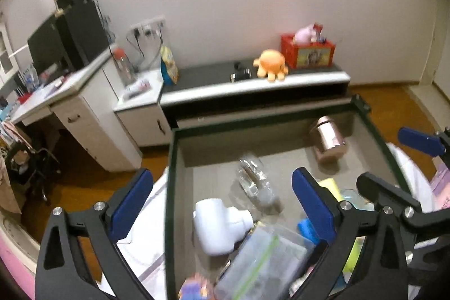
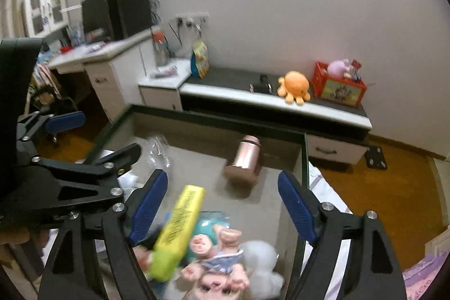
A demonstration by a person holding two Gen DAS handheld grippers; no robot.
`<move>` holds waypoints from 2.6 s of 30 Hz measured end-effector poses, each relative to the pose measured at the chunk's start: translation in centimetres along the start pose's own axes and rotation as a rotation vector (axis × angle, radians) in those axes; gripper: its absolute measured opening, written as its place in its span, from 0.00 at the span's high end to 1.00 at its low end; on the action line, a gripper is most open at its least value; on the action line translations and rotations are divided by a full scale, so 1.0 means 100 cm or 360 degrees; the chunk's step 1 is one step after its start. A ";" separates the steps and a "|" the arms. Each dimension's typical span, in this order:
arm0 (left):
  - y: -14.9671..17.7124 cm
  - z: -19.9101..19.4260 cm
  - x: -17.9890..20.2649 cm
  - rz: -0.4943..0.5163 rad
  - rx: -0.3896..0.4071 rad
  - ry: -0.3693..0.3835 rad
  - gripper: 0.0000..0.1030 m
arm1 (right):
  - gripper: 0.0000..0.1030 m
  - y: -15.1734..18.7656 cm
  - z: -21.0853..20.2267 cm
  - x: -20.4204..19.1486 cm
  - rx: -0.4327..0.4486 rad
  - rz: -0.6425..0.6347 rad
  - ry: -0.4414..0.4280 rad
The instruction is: Organize rigid objects
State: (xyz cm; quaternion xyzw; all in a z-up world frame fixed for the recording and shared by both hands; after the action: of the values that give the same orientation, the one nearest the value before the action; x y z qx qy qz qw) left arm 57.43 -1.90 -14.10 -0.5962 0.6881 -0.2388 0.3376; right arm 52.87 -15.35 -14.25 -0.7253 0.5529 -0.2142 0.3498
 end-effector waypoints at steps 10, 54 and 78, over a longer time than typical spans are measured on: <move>0.031 -0.155 -0.022 -0.0064 0.0440 -0.0025 0.00 | 0.16 0.022 -0.139 -0.044 0.0434 0.0039 -0.0046; 0.239 -0.478 -0.035 -0.0286 0.1132 -0.0208 0.00 | 0.00 0.202 -0.414 -0.174 0.1041 -0.0082 0.0156; 0.258 -0.520 -0.035 -0.0273 0.1222 -0.0212 0.00 | 0.00 0.227 -0.458 -0.188 0.1123 -0.0091 0.0229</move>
State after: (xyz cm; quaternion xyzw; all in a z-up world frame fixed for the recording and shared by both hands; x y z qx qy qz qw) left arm 1.64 2.18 1.92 -0.4962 0.4731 -0.4668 0.5586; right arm 0.58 -13.10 0.67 -0.5581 0.4475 -0.4522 0.5327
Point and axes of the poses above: each gripper's, at about its wrist camera, not at the fingertips, and z roughly the way its jaws point, x to its right, y to its underside, the point moved 1 cm from there along z, roughly the way its jaws point, and after that the axes turned 5 degrees about -y, right-handed, at the moved point
